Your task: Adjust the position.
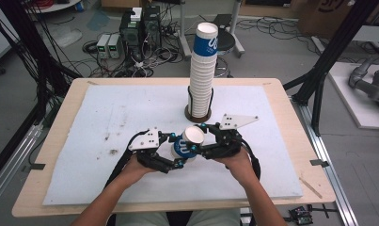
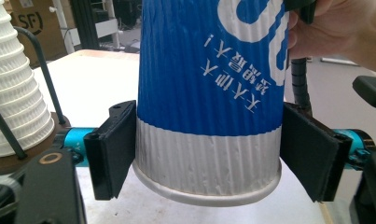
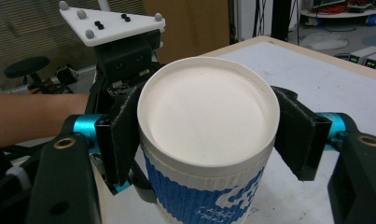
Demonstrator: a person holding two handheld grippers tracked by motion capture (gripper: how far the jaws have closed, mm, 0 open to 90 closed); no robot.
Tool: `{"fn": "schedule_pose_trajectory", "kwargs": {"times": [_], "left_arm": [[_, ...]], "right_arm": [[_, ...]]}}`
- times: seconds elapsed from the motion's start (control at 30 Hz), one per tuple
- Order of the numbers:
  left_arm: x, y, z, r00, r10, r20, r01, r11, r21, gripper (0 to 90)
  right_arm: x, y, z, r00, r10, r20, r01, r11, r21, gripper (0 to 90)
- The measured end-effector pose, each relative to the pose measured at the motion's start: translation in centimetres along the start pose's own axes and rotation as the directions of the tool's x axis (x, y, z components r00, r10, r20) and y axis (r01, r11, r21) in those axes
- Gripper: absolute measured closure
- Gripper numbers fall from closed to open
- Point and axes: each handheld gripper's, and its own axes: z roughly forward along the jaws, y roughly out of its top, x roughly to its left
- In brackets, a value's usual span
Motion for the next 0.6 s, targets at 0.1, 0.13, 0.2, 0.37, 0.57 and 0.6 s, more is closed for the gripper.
{"fn": "schedule_pose_trajectory", "kwargs": {"times": [0.1,0.13,0.2,0.37,0.57,0.6], "left_arm": [[0.0,0.1,-0.2,1.0,0.009,0.0,-0.009,0.9999,0.005,25.4],[-0.1,0.2,-0.2,1.0,0.009,0.002,-0.009,0.9999,0.007,25.5],[0.0,0.3,-0.4,0.9999,0.012,0.003,-0.012,0.9999,0.01,26.0],[0.2,0.6,-0.7,1.0,0.005,0.0,-0.005,0.9998,0.019,26.6],[0.4,1.0,-1.5,1.0,-0.005,0.004,0.005,0.9985,0.055,26.8],[0.3,1.1,-1.6,1.0,-0.001,0.008,0.0,0.9974,0.072,26.8]], "right_arm": [[0.0,0.0,0.0,1.0,0.005,-0.002,-0.005,1.0,0.0,30.5],[0.0,0.0,0.0,1.0,0.006,-0.004,-0.006,1.0,0.0,30.3],[0.1,0.0,0.0,0.9998,0.018,-0.011,-0.018,1.0,-0.004,29.8],[0.1,0.2,-0.1,0.9998,0.019,-0.007,-0.019,1.0,-0.014,21.5],[0.1,0.5,-0.9,0.9999,-0.01,0.002,0.01,1.0,0.0,20.6],[0.1,0.5,-1.1,0.9998,-0.021,0.0,0.021,1.0,0.001,20.6]]}}
